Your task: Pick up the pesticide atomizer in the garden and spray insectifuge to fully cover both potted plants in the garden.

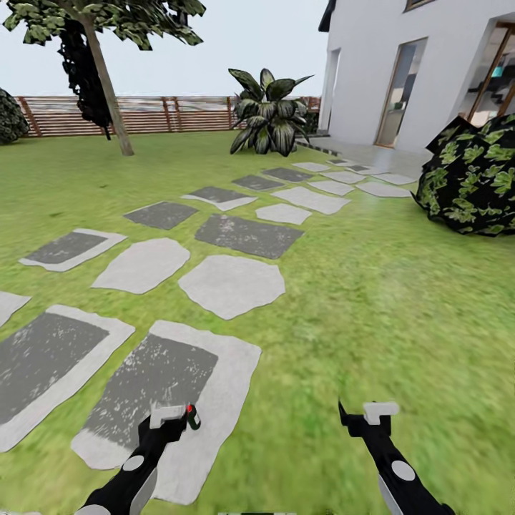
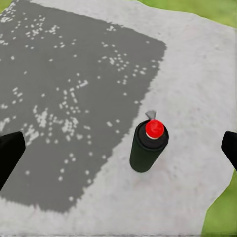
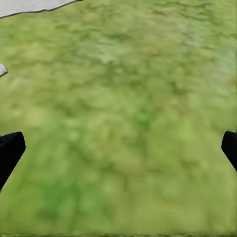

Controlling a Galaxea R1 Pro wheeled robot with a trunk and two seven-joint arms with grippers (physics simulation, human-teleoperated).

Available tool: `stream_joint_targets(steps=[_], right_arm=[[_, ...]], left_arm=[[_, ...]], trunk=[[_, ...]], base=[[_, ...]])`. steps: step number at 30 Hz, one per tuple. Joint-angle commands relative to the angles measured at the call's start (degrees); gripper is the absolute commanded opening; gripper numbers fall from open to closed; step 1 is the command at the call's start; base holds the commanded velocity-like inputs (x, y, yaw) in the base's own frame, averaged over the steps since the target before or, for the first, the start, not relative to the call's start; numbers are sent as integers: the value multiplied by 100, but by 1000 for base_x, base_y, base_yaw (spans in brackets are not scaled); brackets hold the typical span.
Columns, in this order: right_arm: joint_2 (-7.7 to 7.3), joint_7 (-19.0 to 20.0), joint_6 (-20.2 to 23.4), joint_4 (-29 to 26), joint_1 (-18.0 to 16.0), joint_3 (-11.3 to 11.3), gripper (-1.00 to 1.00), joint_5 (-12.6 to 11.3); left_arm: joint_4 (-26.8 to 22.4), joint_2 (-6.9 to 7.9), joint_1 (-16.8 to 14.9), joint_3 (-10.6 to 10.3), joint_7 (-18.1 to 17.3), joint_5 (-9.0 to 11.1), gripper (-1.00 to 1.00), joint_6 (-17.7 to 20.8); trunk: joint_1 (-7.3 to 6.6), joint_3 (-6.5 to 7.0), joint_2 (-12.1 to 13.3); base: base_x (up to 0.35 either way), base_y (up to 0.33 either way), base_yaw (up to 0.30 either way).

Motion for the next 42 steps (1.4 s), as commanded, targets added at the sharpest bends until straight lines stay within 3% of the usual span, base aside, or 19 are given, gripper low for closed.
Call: stream_joint_targets(steps=[1,5,18,25,34,42], right_arm=[[0,2,-17,2,-3,-2,100,1],[0,2,-17,1,-3,-2,100,1],[0,2,-17,5,-3,6,100,1],[0,2,-17,1,-3,7,100,1],[0,2,-17,-1,-3,7,100,1],[0,2,-17,-1,-3,7,100,1]], left_arm=[[5,-1,-3,8,5,0,100,-19],[5,-1,0,7,9,-1,100,-19],[22,-1,5,2,10,-29,100,-22],[14,-1,5,-11,10,-44,100,-21],[14,9,0,16,10,-4,100,-25],[10,16,5,25,10,15,100,-28]], trunk=[[1,-37,-3],[11,-162,-9],[11,-277,-9],[11,-292,-9],[11,-293,-9],[11,-293,-9]], base=[[0,0,0],[0,0,0],[0,-20,0],[0,-234,30],[0,-267,248],[5,-67,131]])
